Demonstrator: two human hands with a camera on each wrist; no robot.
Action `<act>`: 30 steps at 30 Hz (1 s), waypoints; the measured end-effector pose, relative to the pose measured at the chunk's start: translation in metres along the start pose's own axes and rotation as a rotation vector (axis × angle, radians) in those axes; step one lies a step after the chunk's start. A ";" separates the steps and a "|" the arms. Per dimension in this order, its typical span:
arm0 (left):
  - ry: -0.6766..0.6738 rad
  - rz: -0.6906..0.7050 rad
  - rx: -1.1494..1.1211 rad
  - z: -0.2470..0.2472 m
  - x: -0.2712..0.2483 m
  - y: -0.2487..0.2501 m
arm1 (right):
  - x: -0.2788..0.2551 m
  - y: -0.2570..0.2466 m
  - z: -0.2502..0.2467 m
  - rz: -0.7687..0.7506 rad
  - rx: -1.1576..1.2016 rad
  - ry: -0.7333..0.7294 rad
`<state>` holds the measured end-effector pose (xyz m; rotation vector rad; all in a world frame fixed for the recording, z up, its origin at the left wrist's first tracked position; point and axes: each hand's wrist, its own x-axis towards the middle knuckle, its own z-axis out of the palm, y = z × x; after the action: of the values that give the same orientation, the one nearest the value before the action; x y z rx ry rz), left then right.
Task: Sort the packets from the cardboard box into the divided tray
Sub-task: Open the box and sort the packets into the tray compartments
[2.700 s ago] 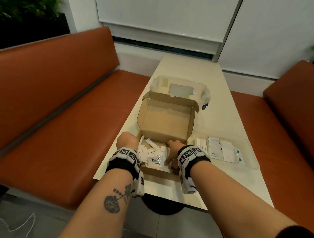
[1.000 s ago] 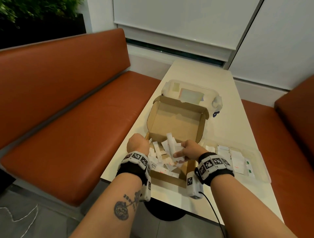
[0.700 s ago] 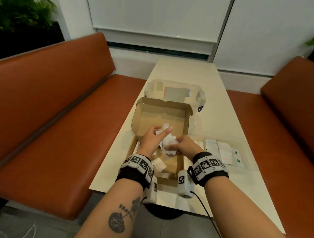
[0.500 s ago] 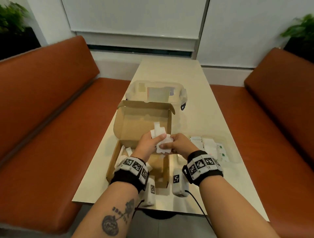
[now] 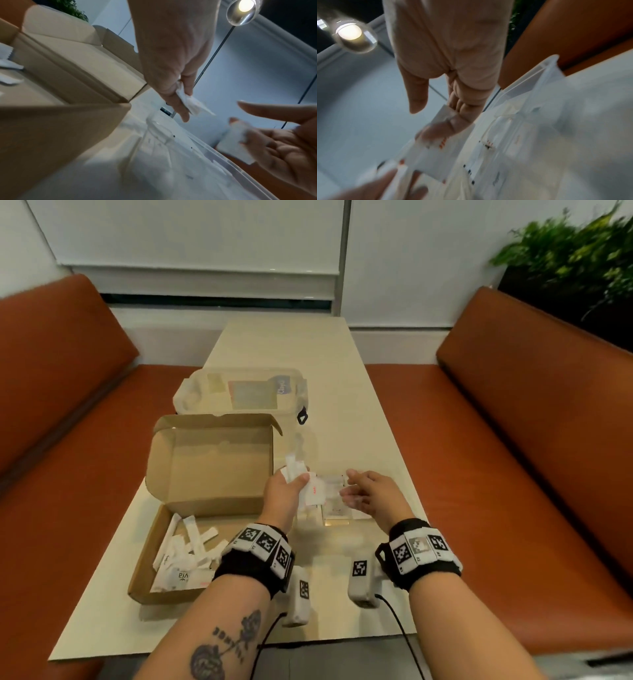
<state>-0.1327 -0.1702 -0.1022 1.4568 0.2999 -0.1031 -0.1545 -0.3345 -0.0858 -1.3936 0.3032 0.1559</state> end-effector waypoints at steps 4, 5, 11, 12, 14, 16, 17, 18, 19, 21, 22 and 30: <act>-0.058 -0.069 0.113 0.011 -0.004 -0.010 | 0.001 0.003 -0.022 -0.076 0.191 0.032; -0.090 -0.080 0.133 0.015 -0.007 -0.011 | 0.001 0.004 -0.024 -0.098 0.199 0.032; -0.265 -0.187 0.000 0.034 -0.021 -0.010 | 0.005 0.012 -0.021 -0.173 0.166 0.010; -0.290 -0.193 -0.015 0.035 -0.022 -0.009 | 0.006 0.012 -0.020 -0.175 0.153 0.009; -0.335 -0.200 -0.024 0.038 -0.025 -0.007 | 0.009 0.012 -0.019 -0.180 0.105 0.007; -0.342 -0.188 -0.008 0.041 -0.026 -0.008 | 0.013 0.012 -0.018 -0.181 0.062 -0.006; -0.325 -0.169 0.008 0.042 -0.025 -0.010 | 0.015 0.012 -0.018 -0.183 0.040 -0.011; -0.298 -0.143 0.030 0.042 -0.024 -0.011 | 0.017 0.013 -0.017 -0.188 0.015 -0.011; -0.267 -0.113 0.057 0.041 -0.022 -0.012 | 0.019 0.014 -0.017 -0.201 -0.024 0.000; -0.218 -0.058 0.108 0.038 -0.016 -0.014 | 0.023 0.015 -0.020 -0.223 -0.135 0.047; -0.208 -0.038 0.124 0.037 -0.014 -0.014 | 0.025 0.015 -0.023 -0.215 -0.203 0.059; -0.143 0.007 0.177 0.038 -0.003 -0.024 | 0.035 0.012 -0.037 -0.093 -0.420 -0.075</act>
<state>-0.1361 -0.2104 -0.1219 1.6166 0.1726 -0.2322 -0.1291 -0.3711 -0.1135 -1.8095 0.1462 0.2028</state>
